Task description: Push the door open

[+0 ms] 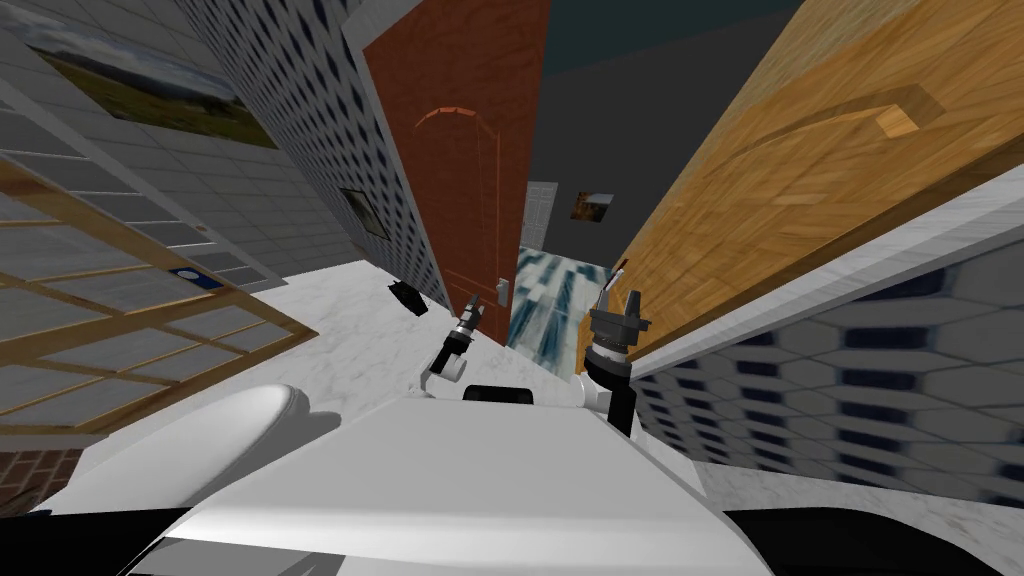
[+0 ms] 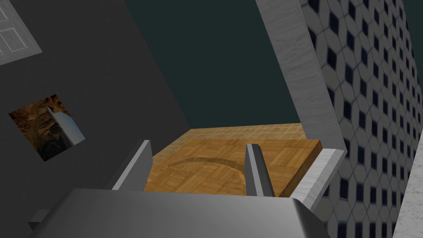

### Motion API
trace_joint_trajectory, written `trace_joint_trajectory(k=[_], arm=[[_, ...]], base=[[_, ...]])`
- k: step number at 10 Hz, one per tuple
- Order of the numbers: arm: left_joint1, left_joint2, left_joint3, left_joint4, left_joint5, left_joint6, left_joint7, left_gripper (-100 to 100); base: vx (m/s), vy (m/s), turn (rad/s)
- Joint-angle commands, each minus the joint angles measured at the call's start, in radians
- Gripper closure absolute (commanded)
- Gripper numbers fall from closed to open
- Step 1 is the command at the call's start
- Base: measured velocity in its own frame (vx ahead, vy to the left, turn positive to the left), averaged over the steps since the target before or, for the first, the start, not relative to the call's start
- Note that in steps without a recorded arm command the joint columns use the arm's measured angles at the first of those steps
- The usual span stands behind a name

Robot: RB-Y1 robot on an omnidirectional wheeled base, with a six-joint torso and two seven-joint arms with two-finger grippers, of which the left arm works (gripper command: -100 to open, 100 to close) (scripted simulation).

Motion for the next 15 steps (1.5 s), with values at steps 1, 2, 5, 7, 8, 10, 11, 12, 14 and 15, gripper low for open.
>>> trace_joint_trajectory(k=[1,2,5,7,8,10,11,12,14,15], arm=[[-0.022,0.005,-0.013,0.050,-0.001,0.007,0.002,-100],[-0.034,0.008,-0.021,0.076,-0.002,0.012,0.003,-100],[-0.066,0.015,-0.044,0.148,-0.005,0.025,0.006,-100],[-0.085,0.020,-0.057,0.191,-0.007,0.033,0.007,-100],[-0.093,0.021,-0.063,0.210,-0.007,0.036,0.008,-100],[-0.108,0.024,-0.074,0.243,-0.009,0.043,0.009,-100],[-0.119,0.027,-0.082,0.269,-0.010,0.047,0.010,-100],[-0.124,0.028,-0.085,0.280,-0.010,0.049,0.011,-100],[-0.133,0.029,-0.092,0.301,-0.011,0.053,0.011,-100],[-0.129,0.031,-0.090,0.289,-0.010,0.055,0.012,-100]], base=[[0.080,0.083,-0.089],[0.070,0.089,-0.096],[0.074,0.091,-0.110],[0.078,0.071,-0.094],[0.079,0.082,-0.068],[0.059,0.075,-0.074],[0.078,0.085,-0.098],[0.087,0.091,-0.075],[0.060,0.059,-0.032],[0.028,0.028,-0.010]])
